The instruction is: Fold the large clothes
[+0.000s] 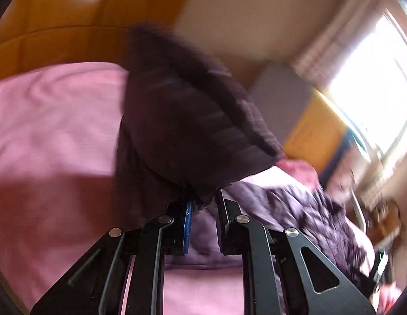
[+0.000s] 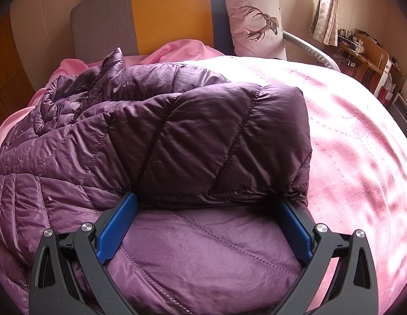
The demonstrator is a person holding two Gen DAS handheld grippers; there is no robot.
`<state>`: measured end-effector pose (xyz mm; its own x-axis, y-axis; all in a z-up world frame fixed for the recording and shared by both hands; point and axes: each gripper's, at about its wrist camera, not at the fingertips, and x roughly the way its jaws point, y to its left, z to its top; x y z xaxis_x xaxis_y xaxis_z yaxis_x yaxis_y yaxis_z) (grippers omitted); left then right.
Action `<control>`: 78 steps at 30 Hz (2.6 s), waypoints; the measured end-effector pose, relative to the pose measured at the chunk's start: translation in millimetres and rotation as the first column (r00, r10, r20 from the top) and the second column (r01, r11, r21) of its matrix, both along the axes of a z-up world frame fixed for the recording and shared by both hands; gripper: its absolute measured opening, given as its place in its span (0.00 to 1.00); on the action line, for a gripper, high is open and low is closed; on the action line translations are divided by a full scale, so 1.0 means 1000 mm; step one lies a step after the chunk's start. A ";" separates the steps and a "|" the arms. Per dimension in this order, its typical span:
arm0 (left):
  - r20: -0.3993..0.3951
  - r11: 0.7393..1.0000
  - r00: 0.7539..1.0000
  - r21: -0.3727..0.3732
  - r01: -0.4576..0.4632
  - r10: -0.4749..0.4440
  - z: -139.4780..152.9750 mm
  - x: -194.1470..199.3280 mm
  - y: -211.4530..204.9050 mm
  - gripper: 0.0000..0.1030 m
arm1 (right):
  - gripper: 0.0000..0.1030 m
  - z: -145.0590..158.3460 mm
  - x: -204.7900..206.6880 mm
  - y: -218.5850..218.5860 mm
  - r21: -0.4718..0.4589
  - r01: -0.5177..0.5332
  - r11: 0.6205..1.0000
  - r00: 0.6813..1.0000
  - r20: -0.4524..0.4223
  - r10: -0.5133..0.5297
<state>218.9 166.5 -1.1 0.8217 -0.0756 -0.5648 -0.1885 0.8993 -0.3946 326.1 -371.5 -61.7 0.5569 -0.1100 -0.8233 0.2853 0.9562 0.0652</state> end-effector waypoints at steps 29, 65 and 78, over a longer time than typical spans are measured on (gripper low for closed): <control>-0.162 0.973 0.961 0.018 0.230 -0.224 -0.084 -0.017 -0.124 0.16 | 0.98 0.076 -0.006 0.056 0.175 -0.173 0.969 0.971 0.197 0.138; -0.134 0.975 0.966 -0.062 0.214 -0.220 -0.086 -0.014 -0.111 0.53 | 0.07 0.149 0.038 0.259 0.416 -0.578 0.702 0.814 0.352 0.462; -0.245 0.983 0.959 0.082 0.165 -0.141 -0.068 0.029 -0.125 0.72 | 0.07 0.189 -0.003 0.118 0.333 -0.411 0.849 0.854 0.466 0.230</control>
